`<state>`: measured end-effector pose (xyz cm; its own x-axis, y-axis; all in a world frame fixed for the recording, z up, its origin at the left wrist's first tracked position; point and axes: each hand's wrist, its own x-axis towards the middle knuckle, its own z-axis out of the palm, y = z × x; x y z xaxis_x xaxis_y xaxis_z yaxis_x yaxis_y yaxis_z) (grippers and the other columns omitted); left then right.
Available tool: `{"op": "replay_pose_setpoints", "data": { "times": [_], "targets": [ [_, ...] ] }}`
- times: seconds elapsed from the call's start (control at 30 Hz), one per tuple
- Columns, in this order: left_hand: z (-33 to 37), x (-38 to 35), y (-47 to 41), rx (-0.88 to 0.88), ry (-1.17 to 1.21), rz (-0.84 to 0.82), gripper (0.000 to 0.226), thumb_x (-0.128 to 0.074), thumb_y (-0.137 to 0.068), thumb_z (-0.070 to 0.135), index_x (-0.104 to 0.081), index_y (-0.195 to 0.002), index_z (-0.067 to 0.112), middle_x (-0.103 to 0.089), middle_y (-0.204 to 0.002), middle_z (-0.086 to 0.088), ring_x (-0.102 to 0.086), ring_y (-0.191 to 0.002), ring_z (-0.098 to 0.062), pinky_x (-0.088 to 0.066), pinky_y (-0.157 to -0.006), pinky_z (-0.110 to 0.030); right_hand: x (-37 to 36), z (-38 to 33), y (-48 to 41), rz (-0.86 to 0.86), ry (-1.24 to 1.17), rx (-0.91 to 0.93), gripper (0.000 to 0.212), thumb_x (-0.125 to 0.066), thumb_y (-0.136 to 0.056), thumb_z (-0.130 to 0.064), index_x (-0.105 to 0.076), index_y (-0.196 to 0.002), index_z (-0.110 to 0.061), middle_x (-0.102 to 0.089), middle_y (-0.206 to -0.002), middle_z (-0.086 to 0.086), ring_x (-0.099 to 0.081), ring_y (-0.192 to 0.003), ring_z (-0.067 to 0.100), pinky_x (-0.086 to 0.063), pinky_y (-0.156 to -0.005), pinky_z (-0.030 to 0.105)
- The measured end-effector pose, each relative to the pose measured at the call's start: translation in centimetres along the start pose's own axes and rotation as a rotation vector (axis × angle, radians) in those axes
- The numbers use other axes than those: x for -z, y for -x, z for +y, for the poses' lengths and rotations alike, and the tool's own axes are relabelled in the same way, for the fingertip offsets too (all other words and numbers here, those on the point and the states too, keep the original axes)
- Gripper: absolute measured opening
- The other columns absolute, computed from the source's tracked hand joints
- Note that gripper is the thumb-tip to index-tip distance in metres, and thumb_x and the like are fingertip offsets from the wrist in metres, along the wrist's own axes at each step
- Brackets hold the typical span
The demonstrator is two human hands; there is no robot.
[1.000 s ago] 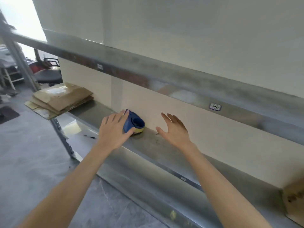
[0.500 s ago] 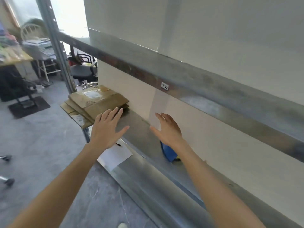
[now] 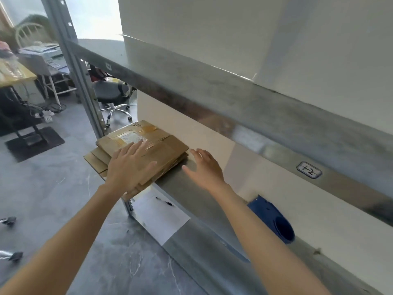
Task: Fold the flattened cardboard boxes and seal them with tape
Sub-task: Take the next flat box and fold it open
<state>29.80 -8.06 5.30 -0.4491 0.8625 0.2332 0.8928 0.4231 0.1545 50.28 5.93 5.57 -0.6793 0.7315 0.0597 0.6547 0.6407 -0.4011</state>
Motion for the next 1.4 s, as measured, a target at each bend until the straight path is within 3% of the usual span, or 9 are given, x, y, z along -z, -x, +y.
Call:
{"op": "replay_pose_setpoints", "data": {
  "times": [0.33, 0.73, 0.9, 1.07, 1.17, 1.27, 1.4],
  "targets": [
    [-13.0, -3.2, -11.7, -0.046, 0.063, -0.065, 0.079, -0.048, -0.093, 0.065, -0.028, -0.157, 0.023, -0.03, -0.162, -0.001, -0.029, -0.148, -0.026, -0.022, -0.119, -0.047, -6.3, -5.2, -7.1, 0.014, -0.037, -0.255, 0.071, -0.048, -0.097, -0.056, -0.025, -0.156, -0.024, -0.024, -0.162, 0.003, -0.018, -0.15, 0.021, -0.025, -0.119, 0.041],
    [-21.8, -9.4, -19.3, -0.099, 0.211, -0.302, 0.089, -0.056, -0.086, 0.07, -0.028, -0.157, 0.024, -0.031, -0.162, -0.003, -0.031, -0.145, -0.032, -0.031, -0.114, -0.053, -14.0, -10.5, -9.4, 0.038, -0.096, -0.673, 0.085, -0.043, -0.09, -0.073, -0.015, -0.157, -0.028, -0.025, -0.161, 0.005, -0.032, -0.143, 0.027, -0.043, -0.107, 0.047],
    [-22.4, -10.7, -20.5, -0.071, 0.27, -0.375, 0.097, -0.056, -0.082, 0.076, -0.025, -0.158, 0.024, -0.028, -0.163, -0.005, -0.03, -0.146, -0.035, -0.032, -0.114, -0.055, -15.6, -11.3, -10.1, 0.053, -0.095, -0.722, 0.089, -0.045, -0.089, -0.074, -0.011, -0.157, -0.028, -0.029, -0.158, 0.006, -0.031, -0.143, 0.027, -0.044, -0.106, 0.048],
    [-22.5, -11.5, -20.5, -0.095, 0.274, -0.347, 0.098, -0.061, -0.08, 0.075, -0.03, -0.155, 0.02, -0.045, -0.151, -0.013, -0.036, -0.139, -0.036, -0.034, -0.109, -0.055, -16.0, -11.8, -10.5, 0.124, -0.134, -0.737, 0.091, -0.052, -0.087, -0.072, -0.014, -0.157, -0.027, -0.029, -0.159, 0.006, -0.03, -0.144, 0.026, -0.045, -0.105, 0.046],
    [-22.9, -11.3, -21.0, -0.047, 0.298, -0.326, 0.109, -0.059, -0.07, 0.083, -0.032, -0.154, 0.019, -0.039, -0.153, -0.014, -0.032, -0.139, -0.037, -0.034, -0.109, -0.056, -15.9, -11.9, -10.7, 0.155, -0.178, -0.735, 0.094, -0.056, -0.084, -0.073, -0.014, -0.156, -0.028, -0.026, -0.16, 0.005, -0.029, -0.145, 0.025, -0.045, -0.105, 0.047],
    [-23.2, -11.2, -22.1, 0.007, 0.325, -0.402, 0.119, -0.057, -0.064, 0.086, -0.026, -0.156, 0.017, -0.042, -0.152, -0.015, -0.035, -0.139, -0.038, -0.039, -0.107, -0.055, -15.7, -11.8, -10.5, 0.169, -0.182, -0.722, 0.095, -0.058, -0.084, -0.071, -0.015, -0.156, -0.027, -0.028, -0.16, 0.003, -0.031, -0.145, 0.025, -0.044, -0.107, 0.048],
    [-23.0, -11.9, -22.0, -0.034, 0.298, -0.459, 0.115, -0.066, -0.069, 0.08, -0.022, -0.157, 0.02, -0.042, -0.154, -0.013, -0.036, -0.14, -0.038, -0.037, -0.11, -0.054, -15.7, -11.5, -10.5, 0.149, -0.212, -0.717, 0.095, -0.061, -0.084, -0.068, -0.016, -0.156, -0.026, -0.025, -0.162, 0.006, -0.03, -0.146, 0.027, -0.04, -0.111, 0.048]
  ]
}}
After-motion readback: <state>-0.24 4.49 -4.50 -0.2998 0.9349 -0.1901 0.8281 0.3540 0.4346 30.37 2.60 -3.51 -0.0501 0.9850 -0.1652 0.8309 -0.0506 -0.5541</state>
